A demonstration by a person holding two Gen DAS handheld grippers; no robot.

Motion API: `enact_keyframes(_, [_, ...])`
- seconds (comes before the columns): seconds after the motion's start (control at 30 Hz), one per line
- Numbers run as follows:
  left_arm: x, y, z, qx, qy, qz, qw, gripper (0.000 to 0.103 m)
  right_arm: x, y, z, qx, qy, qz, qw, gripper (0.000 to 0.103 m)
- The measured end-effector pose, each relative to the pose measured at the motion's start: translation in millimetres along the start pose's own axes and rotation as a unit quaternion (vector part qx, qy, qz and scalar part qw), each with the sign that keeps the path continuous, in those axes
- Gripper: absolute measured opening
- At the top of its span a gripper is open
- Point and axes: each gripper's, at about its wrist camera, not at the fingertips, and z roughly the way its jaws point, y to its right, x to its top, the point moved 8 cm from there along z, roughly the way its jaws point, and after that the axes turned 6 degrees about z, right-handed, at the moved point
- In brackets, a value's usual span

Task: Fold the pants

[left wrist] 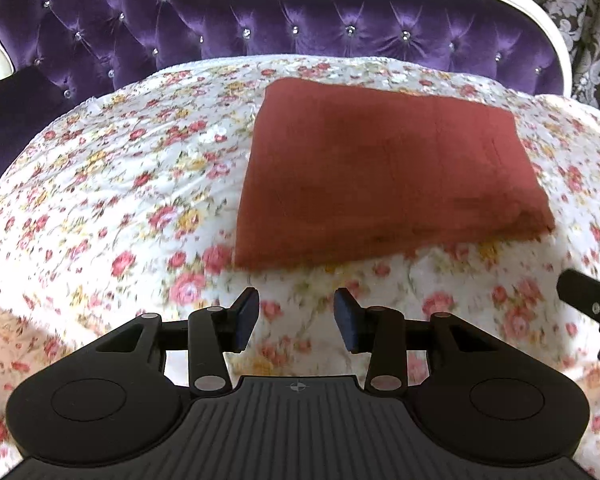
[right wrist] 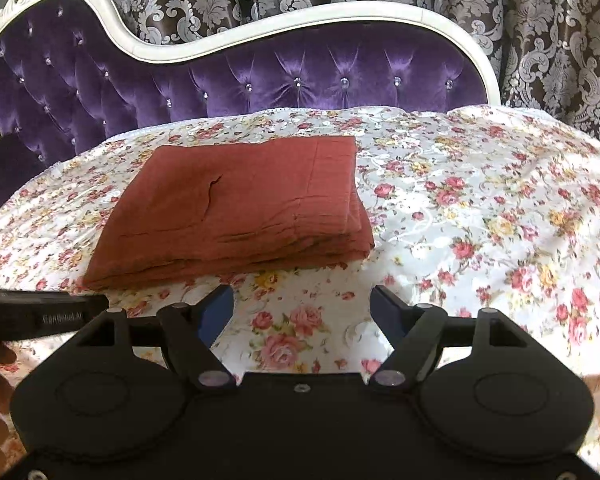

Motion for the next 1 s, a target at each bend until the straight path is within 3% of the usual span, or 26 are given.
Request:
enact_keyframes(0.3, [-14.7,3.8,-17.7,0.012,0.008,0.005,0.9999,0.040,-13.4,0.3,-11.5,-0.007,0.003,-0.011,1.000,0.077])
enact_keyframes(0.5, [-19.9,6.3,-23.5,-0.008,0.005,-0.006,0.9999,0.040,-18.7,-8.2,-15.4,0.001,0.001,-0.025,1.000,0.077])
enact_keyframes(1.0, [-21.9,7.7,-27.2,-0.005,0.006,-0.001,1.0000,0.040,-22.1,-17.0,-13.7,0.008,-0.007,-0.029,1.000,0.077])
